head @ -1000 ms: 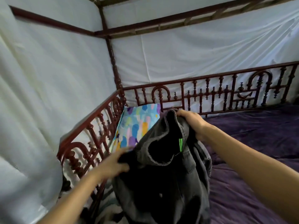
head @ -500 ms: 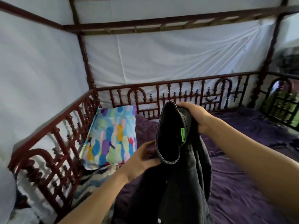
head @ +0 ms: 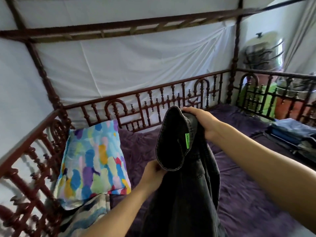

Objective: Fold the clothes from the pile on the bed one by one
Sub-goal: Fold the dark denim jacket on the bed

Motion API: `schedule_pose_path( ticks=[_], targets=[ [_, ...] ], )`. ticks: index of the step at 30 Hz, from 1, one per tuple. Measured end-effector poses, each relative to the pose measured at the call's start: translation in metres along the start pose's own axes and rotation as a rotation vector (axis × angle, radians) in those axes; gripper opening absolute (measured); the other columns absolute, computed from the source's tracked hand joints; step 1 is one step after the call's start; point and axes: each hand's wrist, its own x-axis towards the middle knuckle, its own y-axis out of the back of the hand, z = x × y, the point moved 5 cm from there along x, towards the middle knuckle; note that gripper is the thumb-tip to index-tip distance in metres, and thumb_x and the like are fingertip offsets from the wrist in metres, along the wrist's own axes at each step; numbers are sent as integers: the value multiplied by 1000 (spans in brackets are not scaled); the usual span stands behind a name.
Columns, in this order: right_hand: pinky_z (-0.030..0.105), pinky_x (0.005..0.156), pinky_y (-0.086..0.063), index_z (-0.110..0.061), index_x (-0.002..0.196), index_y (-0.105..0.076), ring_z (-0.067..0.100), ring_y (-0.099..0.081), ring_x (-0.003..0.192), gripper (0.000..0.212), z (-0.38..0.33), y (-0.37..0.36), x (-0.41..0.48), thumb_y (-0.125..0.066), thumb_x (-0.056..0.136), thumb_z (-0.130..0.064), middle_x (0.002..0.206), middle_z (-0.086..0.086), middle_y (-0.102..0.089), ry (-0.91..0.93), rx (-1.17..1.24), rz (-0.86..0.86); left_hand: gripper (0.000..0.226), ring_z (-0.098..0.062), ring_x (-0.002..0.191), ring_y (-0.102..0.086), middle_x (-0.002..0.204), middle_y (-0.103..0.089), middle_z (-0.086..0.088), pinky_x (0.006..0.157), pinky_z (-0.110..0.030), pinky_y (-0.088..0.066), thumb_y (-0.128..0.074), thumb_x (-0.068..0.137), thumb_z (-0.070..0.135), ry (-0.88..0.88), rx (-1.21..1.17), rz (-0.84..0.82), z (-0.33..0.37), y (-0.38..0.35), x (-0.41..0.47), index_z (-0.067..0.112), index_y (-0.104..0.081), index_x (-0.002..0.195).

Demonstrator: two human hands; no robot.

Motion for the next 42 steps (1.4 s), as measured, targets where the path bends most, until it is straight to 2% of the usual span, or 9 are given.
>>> schedule_pose_path(
  ticks=[5,12,15,19,23,27,31,37,42],
  targets=[
    [30,76,-57,-10,93,-73,16,-70,72,43,1,14,-1,-56,92,-49,83,4,-75,156,-277,136,24,-12,61,-52,65,-63,2,44,-19,-43,-45,97,10,186,-414,336,11,115,52,13,-62,81],
    [25,86,-50,-26,111,-62,1,-63,98,74,75,-15,-1,-78,53,-68,104,-14,-69,340,-970,-1,36,-16,69,-49,73,-58,-12,63,-38,-39,-43,94,31,-391,293,174,83,190,116,2,-54,76],
    [32,68,-46,-17,80,-62,7,-60,77,46,100,-13,8,-79,64,-58,81,-8,-65,271,-1301,110,26,-31,78,-58,79,-59,-12,67,-43,-41,-41,92,35,-574,513,169,108,199,125,12,-53,85],
    [32,61,-41,-2,72,-59,4,-47,63,37,62,-17,-5,-68,85,-36,67,-4,-52,378,-746,185,28,-47,93,-59,99,-64,-24,73,-45,-44,-43,87,34,-496,784,407,108,237,139,19,-53,108],
    [32,67,-51,0,91,-64,13,-61,73,27,12,-60,-32,-59,95,-26,80,2,-65,466,-514,42,51,-47,109,-55,114,-60,-30,88,-50,-44,-42,79,36,-260,554,545,82,261,156,6,-56,117],
    [34,65,-50,9,90,-62,15,-61,70,46,8,-66,-26,-54,96,-36,77,5,-62,413,-557,37,36,-51,106,-55,111,-58,-36,93,-56,-45,-64,86,13,-120,728,473,71,251,189,-3,-56,117],
    [30,60,-47,8,82,-62,10,-58,63,48,27,-8,-5,-52,98,-36,71,2,-60,310,-551,164,34,-53,96,-58,102,-60,-35,81,-53,-44,-62,87,9,-324,996,356,88,194,211,4,-53,119],
    [33,56,-35,-4,68,-53,14,-44,59,44,82,120,31,-51,98,-36,65,2,-46,167,-579,294,30,-41,96,-62,98,-66,-22,75,-46,-50,-43,75,29,-366,745,5,71,44,290,12,-61,91],
    [36,72,-47,9,95,-66,22,-58,78,40,126,276,58,-47,101,-27,84,10,-64,45,-292,407,26,-32,75,-58,69,-55,-12,62,-37,-39,-48,85,26,-217,624,-121,52,-135,359,13,-47,63]
  ],
)
